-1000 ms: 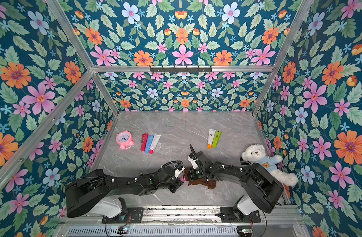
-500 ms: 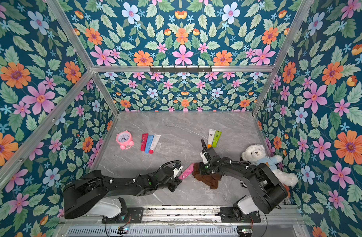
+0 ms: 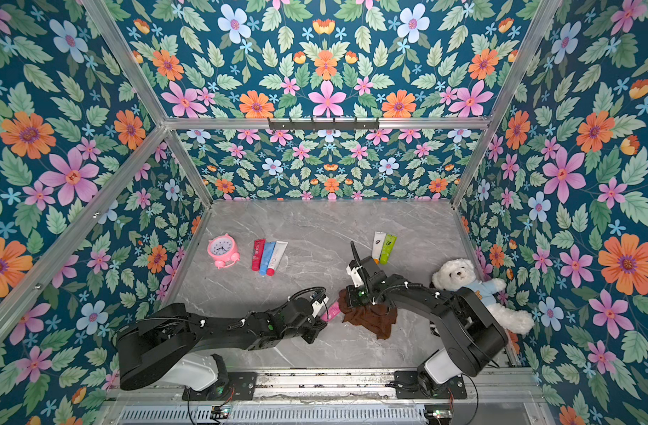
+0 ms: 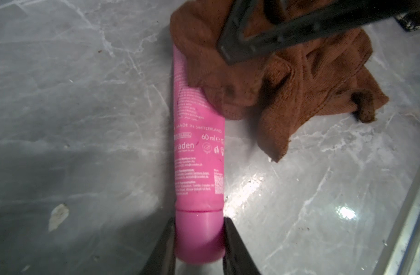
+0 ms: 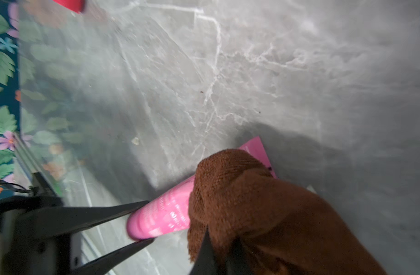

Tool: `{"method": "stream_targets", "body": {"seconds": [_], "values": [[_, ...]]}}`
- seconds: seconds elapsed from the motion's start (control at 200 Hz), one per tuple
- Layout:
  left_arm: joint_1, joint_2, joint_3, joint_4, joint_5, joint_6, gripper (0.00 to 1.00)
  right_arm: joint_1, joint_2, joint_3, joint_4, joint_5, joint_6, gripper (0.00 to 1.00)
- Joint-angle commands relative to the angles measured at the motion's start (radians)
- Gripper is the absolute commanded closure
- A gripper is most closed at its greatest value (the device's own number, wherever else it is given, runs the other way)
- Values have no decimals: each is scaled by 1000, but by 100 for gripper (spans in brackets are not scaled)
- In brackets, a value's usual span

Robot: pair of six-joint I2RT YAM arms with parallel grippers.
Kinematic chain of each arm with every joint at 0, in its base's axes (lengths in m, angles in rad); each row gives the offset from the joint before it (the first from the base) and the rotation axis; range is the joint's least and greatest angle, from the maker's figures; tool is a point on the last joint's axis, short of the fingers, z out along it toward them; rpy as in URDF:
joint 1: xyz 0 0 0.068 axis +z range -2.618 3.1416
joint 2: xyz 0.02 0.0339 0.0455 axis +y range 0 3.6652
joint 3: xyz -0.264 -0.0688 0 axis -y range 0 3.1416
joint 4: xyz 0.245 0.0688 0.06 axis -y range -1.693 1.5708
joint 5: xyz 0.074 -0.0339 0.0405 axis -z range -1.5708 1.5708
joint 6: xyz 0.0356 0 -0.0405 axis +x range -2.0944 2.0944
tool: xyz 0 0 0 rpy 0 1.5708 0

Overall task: Wipe the surface of the toothpaste tube
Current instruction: Wipe the dirt from the toothpaste tube.

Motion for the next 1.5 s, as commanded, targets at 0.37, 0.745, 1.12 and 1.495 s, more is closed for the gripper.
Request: {"method": "stream_targets", "body": {"seconds": [0.37,0.745,1.12,1.495], "values": [[-3,12,7,0,-6,0,100,48,-268,5,-270,227,-39,55],[-3,-3,-1,-1,-12,-2,100,84,-220,40,-274,267,-34,45],[-3,10,7,0,-3,1,100,83,-77,3,-65,134,-10,40],[-2,10,6,3,-3,1,100,85,66,66,26,133,-6,46]]}}
